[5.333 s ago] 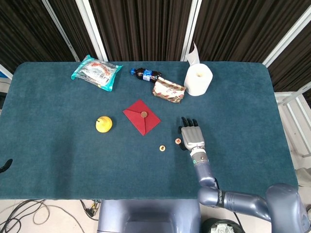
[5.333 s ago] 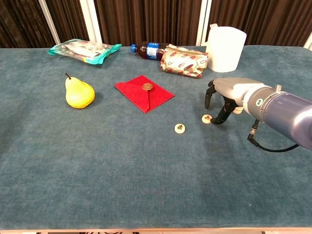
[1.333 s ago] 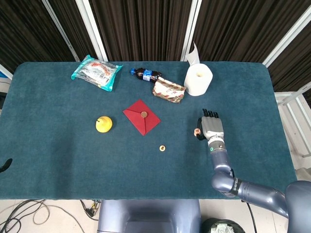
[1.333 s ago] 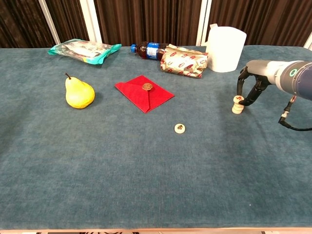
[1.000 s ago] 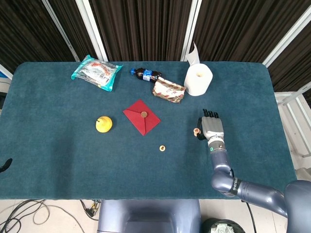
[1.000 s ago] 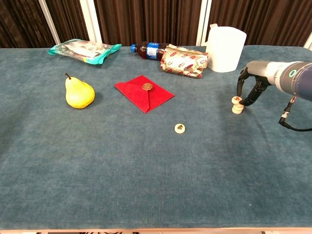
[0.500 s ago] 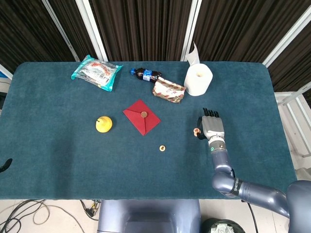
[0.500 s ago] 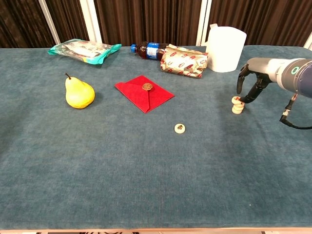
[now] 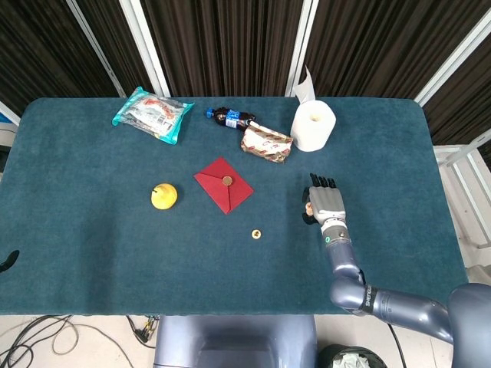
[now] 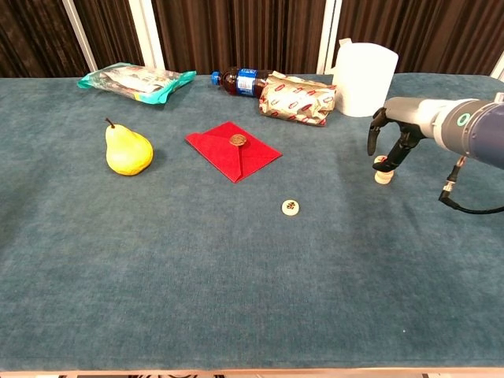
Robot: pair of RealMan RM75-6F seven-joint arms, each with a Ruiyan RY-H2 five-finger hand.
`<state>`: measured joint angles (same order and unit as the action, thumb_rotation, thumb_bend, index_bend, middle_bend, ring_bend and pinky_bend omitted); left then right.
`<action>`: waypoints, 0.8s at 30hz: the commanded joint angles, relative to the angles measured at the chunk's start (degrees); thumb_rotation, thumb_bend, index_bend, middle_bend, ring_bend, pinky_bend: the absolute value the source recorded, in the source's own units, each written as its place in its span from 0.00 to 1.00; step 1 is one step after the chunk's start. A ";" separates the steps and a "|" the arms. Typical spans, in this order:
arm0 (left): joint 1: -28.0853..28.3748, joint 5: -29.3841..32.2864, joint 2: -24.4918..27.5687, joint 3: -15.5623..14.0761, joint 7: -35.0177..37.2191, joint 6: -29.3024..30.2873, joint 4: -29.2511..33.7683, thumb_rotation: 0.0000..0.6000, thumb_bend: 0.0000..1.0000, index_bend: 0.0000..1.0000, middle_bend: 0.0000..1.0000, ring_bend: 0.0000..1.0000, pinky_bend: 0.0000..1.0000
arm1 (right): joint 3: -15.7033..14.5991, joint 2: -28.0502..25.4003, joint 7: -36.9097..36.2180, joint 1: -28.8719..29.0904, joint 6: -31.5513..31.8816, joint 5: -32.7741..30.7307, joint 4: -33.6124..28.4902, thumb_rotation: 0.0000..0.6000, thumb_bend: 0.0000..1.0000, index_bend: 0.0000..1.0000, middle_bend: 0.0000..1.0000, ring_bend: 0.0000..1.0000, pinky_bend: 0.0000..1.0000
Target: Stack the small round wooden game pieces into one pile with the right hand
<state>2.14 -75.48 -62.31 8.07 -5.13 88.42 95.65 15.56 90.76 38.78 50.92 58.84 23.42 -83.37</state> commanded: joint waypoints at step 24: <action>0.01 0.15 -0.02 0.05 -0.24 0.02 0.11 1.00 0.16 0.11 0.00 0.00 0.00 | -0.45 1.34 0.29 0.35 -0.38 -1.56 2.53 1.00 0.42 0.45 0.00 0.00 0.00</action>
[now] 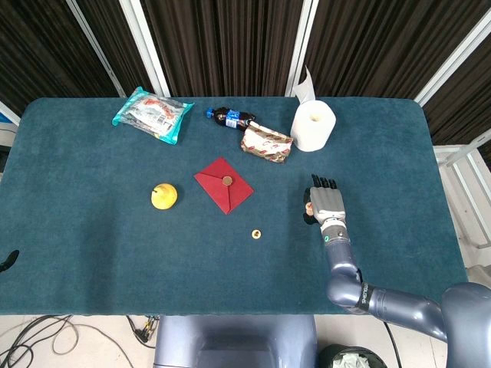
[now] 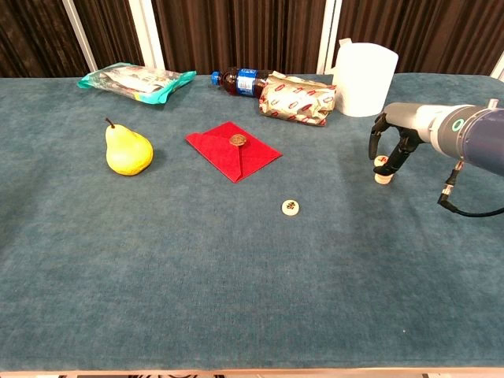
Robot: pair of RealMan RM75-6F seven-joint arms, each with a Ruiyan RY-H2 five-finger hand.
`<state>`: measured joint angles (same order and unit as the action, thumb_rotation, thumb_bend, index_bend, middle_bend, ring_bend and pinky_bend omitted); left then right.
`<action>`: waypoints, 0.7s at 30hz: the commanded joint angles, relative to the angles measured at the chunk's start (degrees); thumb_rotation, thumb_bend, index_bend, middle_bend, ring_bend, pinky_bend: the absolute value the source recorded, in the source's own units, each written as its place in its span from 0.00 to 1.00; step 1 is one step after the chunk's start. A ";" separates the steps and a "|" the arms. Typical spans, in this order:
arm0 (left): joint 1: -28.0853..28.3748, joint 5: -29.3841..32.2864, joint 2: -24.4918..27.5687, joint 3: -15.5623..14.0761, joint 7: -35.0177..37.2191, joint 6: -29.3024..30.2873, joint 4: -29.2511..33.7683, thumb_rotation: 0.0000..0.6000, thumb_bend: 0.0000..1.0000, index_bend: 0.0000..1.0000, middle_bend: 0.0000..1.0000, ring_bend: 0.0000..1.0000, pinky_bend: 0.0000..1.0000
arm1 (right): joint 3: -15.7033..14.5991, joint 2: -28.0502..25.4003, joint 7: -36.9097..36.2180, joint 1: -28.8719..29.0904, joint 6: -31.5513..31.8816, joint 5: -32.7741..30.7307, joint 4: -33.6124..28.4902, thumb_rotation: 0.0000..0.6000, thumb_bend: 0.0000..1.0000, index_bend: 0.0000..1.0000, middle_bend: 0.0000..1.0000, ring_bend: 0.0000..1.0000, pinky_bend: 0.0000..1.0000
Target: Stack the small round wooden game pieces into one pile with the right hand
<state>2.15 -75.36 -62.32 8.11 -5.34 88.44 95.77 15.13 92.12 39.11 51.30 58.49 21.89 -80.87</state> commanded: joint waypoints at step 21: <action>0.02 0.12 -0.02 0.03 -0.22 0.00 0.06 1.00 0.16 0.11 0.00 0.00 0.00 | -0.23 -0.29 -0.57 -0.51 -0.59 -0.23 0.46 1.00 0.43 0.45 0.00 0.00 0.00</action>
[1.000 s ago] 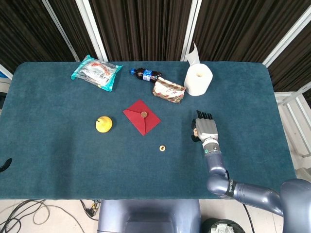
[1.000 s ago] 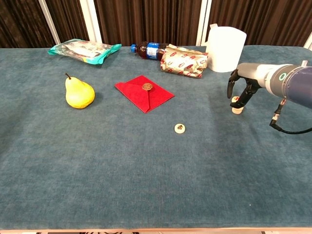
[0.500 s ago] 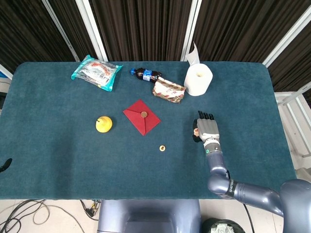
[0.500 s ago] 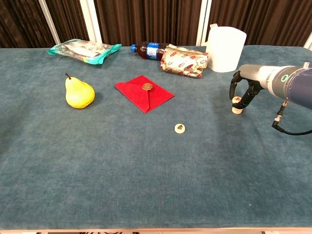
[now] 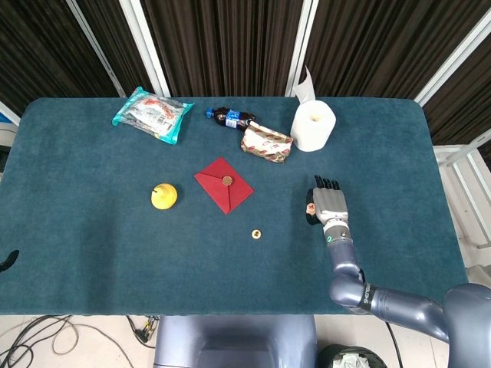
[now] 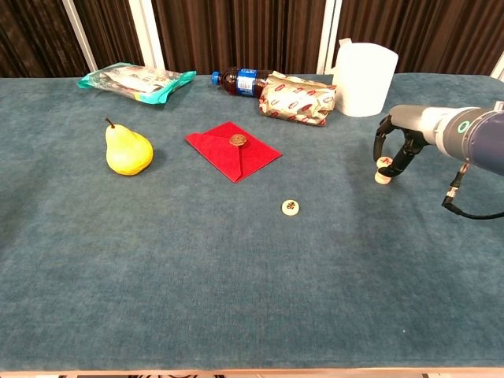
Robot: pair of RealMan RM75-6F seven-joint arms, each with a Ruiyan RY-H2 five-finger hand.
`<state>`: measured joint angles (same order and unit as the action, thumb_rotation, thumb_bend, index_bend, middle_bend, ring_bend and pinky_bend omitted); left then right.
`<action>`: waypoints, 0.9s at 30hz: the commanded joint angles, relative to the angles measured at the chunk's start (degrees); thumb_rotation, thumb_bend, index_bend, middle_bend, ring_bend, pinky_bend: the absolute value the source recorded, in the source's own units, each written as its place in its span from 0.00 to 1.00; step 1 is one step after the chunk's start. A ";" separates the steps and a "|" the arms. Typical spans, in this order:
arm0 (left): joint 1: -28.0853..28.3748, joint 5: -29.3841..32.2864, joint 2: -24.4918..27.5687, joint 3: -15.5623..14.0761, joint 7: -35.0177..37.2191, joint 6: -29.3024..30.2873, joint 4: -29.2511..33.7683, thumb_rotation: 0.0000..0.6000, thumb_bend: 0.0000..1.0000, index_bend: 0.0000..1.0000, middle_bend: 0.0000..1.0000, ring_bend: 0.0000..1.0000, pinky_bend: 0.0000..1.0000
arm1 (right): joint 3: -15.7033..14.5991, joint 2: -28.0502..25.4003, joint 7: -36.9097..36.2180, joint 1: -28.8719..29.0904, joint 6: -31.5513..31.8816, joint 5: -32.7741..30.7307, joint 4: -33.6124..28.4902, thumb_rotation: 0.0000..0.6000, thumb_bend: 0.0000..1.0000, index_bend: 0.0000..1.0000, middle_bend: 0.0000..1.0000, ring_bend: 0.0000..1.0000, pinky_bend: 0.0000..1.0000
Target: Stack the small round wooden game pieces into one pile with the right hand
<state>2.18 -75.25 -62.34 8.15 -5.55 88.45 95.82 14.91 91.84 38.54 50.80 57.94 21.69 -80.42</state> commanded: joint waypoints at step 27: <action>-0.01 -0.07 0.30 -0.06 0.60 -0.21 0.23 1.00 0.16 0.11 0.00 0.00 0.00 | -4.02 0.38 -0.24 -1.91 7.21 11.91 -12.18 1.00 0.43 0.36 0.00 0.00 0.00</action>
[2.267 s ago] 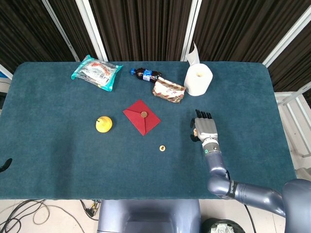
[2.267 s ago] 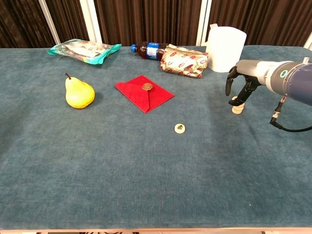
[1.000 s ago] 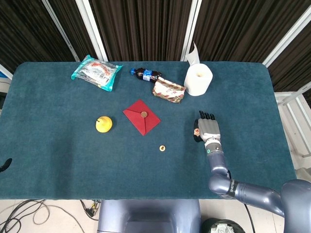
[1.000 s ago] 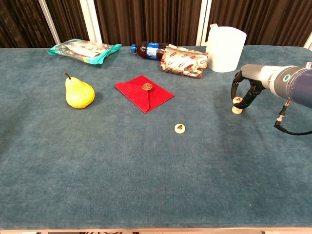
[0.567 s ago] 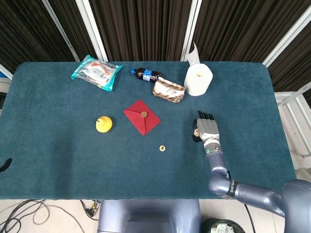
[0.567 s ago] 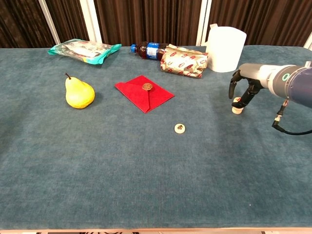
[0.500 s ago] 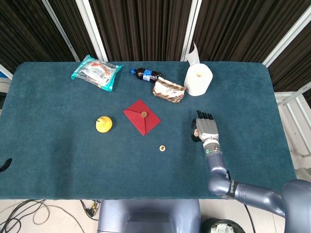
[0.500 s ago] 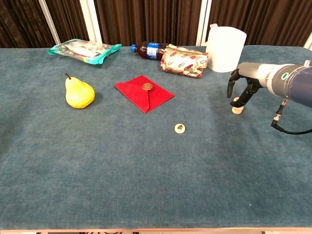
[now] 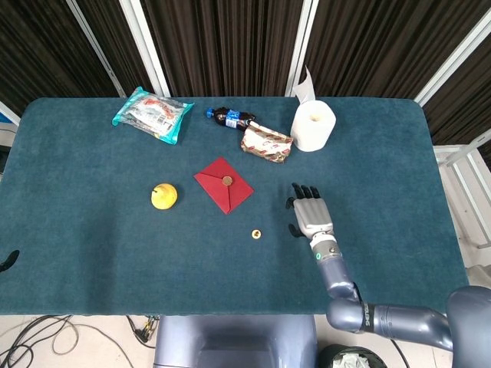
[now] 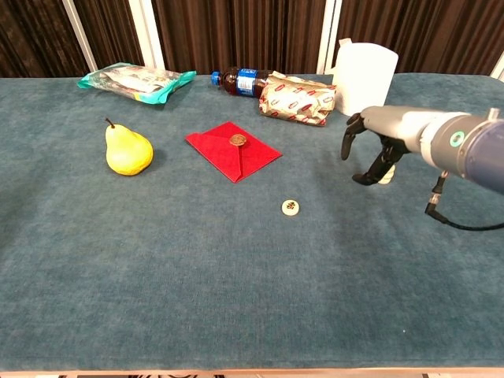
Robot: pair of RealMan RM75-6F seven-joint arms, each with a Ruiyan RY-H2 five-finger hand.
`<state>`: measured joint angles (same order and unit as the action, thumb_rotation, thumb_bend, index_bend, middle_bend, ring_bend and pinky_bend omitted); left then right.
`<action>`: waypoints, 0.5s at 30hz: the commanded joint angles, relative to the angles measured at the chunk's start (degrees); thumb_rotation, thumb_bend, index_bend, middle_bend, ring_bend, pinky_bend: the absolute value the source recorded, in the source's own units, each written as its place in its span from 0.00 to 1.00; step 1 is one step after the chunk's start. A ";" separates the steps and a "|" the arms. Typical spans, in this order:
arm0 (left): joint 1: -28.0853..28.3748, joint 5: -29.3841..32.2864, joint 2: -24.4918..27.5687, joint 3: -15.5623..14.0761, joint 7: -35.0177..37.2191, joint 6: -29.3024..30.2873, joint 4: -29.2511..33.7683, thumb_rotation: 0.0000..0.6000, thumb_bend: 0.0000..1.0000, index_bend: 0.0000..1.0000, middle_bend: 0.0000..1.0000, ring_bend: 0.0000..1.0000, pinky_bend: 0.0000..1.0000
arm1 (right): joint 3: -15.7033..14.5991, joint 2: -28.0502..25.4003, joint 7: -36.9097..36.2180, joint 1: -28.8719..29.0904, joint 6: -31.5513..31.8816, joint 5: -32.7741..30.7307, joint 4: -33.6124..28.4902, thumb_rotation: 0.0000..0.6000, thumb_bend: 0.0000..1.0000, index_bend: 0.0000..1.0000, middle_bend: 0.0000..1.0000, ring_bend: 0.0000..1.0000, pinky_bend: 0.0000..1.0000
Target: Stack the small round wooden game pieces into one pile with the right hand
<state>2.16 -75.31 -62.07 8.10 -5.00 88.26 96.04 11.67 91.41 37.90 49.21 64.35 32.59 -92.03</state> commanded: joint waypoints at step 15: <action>0.07 0.09 0.00 0.03 0.02 -0.12 0.01 1.00 0.16 0.11 0.00 0.00 0.00 | -1.06 6.42 3.37 0.49 2.97 2.44 0.38 1.00 0.43 0.33 0.00 0.00 0.00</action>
<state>2.24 -75.21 -62.07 8.13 -5.01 88.14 96.05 10.45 97.34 40.84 49.46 67.10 35.07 -91.84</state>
